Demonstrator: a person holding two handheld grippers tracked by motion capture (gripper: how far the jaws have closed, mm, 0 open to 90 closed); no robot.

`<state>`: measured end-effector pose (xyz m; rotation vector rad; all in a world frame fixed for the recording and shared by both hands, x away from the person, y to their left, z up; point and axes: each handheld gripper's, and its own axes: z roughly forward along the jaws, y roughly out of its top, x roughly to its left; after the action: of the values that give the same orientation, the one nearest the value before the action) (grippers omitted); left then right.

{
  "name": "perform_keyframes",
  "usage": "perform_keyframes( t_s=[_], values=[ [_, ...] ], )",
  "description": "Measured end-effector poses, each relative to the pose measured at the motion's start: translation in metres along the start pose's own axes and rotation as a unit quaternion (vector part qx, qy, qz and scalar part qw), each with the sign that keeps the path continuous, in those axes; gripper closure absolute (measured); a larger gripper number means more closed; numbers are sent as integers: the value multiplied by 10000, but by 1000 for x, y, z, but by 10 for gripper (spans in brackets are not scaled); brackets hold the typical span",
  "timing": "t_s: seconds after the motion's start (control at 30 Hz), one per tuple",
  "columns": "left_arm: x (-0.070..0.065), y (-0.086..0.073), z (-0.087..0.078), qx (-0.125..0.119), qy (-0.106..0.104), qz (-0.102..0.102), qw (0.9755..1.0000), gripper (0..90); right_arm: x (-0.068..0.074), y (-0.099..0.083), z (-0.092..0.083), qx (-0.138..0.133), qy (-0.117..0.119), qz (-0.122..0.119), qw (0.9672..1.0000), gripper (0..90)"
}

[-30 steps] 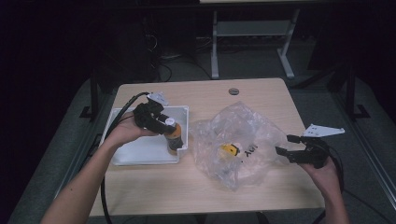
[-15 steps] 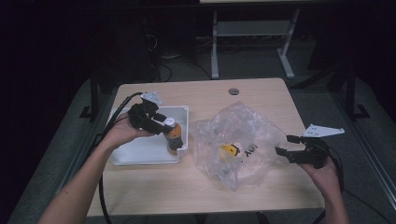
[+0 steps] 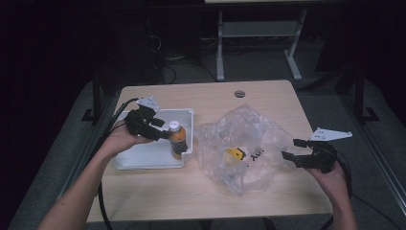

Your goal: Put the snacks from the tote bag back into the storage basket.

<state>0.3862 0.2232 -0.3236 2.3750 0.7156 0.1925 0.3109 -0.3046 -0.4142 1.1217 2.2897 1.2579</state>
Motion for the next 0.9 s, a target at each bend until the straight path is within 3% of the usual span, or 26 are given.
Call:
perform_keyframes(
  t_s=[0.9],
  values=[
    [6,-38,-4,-181,131,-342,9992,372,0,-1,0,11,-3,28,10000,253]
  ],
)
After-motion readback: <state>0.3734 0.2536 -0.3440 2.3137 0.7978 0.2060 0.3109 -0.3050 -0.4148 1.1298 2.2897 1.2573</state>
